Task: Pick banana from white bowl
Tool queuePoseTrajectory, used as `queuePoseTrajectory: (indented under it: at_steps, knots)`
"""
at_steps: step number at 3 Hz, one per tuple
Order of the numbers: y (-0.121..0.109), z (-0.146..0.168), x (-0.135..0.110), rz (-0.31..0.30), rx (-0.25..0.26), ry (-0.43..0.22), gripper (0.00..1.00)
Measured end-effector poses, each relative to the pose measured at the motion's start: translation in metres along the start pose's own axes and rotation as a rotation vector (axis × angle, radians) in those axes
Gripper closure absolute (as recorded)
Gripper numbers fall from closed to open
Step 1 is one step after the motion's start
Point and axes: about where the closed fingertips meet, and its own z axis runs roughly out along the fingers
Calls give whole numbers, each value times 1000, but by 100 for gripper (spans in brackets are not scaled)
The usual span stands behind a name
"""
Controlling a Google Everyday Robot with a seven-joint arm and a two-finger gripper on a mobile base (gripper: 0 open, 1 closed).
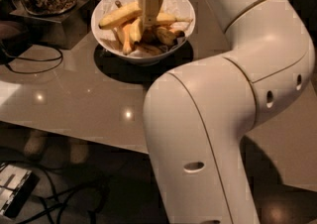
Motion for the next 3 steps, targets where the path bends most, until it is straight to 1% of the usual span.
queuePoseTrajectory:
  at_steps: [1,3]
  knots:
    - [-2,5,4,-11,-7,7,43]
    - [-2,15,8,-31,-25,16,45]
